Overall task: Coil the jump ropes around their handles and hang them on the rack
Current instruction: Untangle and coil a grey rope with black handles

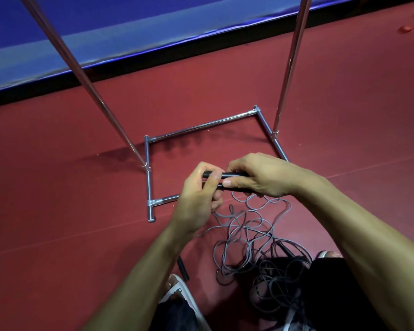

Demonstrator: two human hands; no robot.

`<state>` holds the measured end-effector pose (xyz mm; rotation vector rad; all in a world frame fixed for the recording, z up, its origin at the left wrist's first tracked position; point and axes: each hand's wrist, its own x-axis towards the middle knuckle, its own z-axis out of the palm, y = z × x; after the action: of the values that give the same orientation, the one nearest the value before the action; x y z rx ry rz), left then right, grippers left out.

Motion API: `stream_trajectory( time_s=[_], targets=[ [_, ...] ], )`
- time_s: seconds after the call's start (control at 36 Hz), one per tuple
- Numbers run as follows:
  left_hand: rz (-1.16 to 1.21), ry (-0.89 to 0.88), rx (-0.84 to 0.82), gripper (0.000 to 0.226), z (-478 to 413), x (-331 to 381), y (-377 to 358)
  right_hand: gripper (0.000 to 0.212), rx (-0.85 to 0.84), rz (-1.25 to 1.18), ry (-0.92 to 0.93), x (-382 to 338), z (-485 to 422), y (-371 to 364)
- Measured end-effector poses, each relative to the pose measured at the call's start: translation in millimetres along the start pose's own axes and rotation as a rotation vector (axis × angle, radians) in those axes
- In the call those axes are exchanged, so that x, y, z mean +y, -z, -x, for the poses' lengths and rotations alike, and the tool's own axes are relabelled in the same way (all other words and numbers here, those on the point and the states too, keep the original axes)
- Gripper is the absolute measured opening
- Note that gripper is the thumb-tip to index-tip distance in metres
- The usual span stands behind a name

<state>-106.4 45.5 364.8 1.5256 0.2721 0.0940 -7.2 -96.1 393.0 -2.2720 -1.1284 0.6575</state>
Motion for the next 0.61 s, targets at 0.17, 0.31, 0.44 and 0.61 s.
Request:
stream_trajectory(
  time_s=[0.17, 0.31, 0.44, 0.61],
  targets=[
    [-0.031, -0.032, 0.073, 0.027, -9.8, -2.1, 3.4, 0.037, 0.057, 0.042, 0.009, -3.6, -3.0, -7.8],
    [-0.1, -0.134, 0.112, 0.021, -15.8, -1.0, 13.0, 0.04, 0.294, 0.092, -0.032, -3.7, -6.1, -11.6],
    [-0.064, -0.191, 0.29, 0.025, -21.6, 4.9, 22.8, 0.048, 1.007, -0.134, -0.126, 5.8, -5.3, -32.0],
    [0.166, -0.133, 0.393, 0.03, -25.6, 12.7, 10.5, 0.059, 0.654, -0.959, -0.276, -4.8, -6.0, -65.5]
  ],
)
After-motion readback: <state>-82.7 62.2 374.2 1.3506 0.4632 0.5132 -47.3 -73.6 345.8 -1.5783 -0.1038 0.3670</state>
